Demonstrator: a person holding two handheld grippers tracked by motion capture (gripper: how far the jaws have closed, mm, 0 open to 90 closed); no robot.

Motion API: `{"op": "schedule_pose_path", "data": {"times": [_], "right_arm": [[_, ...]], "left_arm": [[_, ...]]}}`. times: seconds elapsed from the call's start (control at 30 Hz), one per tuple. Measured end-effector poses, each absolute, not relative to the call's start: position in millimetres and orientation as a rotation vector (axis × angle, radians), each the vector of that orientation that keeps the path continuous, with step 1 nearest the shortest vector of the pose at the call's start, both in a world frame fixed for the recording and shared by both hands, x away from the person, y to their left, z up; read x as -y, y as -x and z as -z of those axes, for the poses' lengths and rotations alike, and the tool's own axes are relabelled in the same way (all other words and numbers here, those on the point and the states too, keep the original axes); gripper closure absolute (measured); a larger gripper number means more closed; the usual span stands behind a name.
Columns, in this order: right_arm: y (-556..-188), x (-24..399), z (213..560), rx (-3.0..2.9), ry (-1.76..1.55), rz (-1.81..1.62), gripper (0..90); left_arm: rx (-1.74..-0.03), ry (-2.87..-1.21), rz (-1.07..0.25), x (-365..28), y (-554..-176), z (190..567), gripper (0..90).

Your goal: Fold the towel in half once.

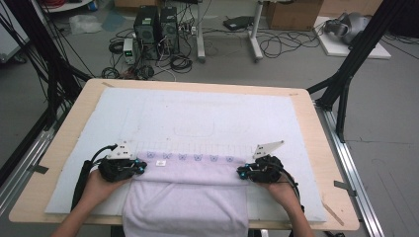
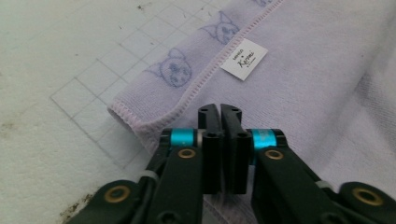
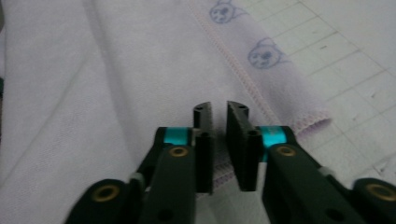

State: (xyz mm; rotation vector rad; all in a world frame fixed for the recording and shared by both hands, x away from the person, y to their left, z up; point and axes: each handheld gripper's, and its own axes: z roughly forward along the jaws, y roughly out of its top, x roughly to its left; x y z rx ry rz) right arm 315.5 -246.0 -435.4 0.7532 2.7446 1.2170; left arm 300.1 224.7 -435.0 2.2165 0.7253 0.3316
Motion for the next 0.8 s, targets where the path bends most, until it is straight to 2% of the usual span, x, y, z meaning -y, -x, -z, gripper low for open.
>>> {"op": "schedule_pose_path", "data": {"times": [0.07, 0.27, 0.33, 0.4, 0.53, 0.6, 0.7, 0.73, 0.8], "right_arm": [[-313.6, 245.1, 431.7, -2.723, -0.729, -1.237, 89.4], [-311.8, 250.4, 422.9, -2.687, -0.743, -1.274, 89.2], [-312.5, 251.2, 423.0, -2.683, -0.754, -1.263, 83.3], [-314.3, 250.9, 424.2, -2.668, -0.766, -1.254, 74.9], [-319.6, 247.9, 429.7, -2.679, -0.779, -1.222, 68.3], [-321.2, 245.7, 433.6, -2.685, -0.791, -1.195, 64.9], [-320.8, 242.3, 439.1, -2.693, -0.769, -1.172, 65.9], [-319.5, 241.3, 439.6, -2.684, -0.768, -1.165, 69.1], [-318.1, 240.1, 439.3, -2.691, -0.751, -1.152, 79.2]], "left_arm": [[-0.720, -2.214, -0.329, -225.1, -299.8, 432.2, 89.5], [-0.720, -2.176, -0.337, -229.7, -298.6, 423.8, 89.5], [-0.726, -2.170, -0.342, -230.4, -298.5, 423.4, 88.3], [-0.745, -2.170, -0.335, -229.9, -300.0, 425.2, 71.5], [-0.756, -2.189, -0.343, -227.2, -303.5, 430.1, 64.8], [-0.771, -2.202, -0.348, -224.6, -306.1, 433.9, 66.1], [-0.756, -2.211, -0.346, -222.5, -307.9, 438.2, 77.3], [-0.753, -2.208, -0.342, -221.8, -307.9, 438.7, 82.3], [-0.747, -2.213, -0.349, -220.6, -307.6, 437.8, 86.9]]}}
